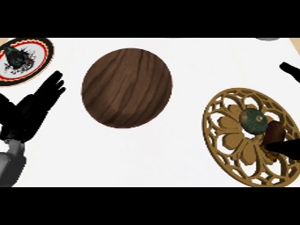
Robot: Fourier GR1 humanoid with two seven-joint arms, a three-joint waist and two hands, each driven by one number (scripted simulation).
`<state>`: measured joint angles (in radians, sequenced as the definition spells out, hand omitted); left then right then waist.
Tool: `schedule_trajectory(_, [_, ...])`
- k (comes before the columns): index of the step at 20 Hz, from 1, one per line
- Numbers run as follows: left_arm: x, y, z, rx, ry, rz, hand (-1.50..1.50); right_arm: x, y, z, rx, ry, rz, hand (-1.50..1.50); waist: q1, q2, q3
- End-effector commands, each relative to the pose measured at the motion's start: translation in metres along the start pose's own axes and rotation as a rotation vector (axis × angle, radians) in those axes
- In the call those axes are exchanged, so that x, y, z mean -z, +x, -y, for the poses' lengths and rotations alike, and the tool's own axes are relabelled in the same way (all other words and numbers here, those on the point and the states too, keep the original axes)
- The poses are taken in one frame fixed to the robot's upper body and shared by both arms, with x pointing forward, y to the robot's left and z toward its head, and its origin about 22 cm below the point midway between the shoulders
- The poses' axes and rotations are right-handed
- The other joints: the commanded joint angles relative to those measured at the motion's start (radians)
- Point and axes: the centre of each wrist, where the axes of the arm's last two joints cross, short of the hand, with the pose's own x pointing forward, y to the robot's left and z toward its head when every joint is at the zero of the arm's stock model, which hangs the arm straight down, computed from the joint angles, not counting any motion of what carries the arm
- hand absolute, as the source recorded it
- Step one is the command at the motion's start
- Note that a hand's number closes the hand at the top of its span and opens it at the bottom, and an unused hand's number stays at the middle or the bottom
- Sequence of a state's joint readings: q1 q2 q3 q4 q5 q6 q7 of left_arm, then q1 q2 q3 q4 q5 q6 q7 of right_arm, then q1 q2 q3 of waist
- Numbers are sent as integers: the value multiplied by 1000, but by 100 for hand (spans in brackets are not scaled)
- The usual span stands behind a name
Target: Pick the squash from the placemat and place it in the bowl
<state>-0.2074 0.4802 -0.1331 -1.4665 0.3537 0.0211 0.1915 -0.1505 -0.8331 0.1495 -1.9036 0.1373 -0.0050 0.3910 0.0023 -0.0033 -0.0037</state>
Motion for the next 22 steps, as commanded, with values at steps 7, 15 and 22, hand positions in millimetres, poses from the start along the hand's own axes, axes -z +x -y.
schedule_trajectory(7, [4, 6, 5, -8, -8, -7, 0, 30, 71, 21, -214, 242, -139, -150, 14, 4, 2])
schedule_trajectory(15, [-1, 17, -5, 1, 4, 1, 0, 48, 85, 4, -339, 367, -279, -150, 10, 2, 3])
schedule_trajectory(22, [-5, 12, -4, 1, 1, -9, 0, 54, 70, 4, -353, 383, -318, -150, 4, 2, 4])
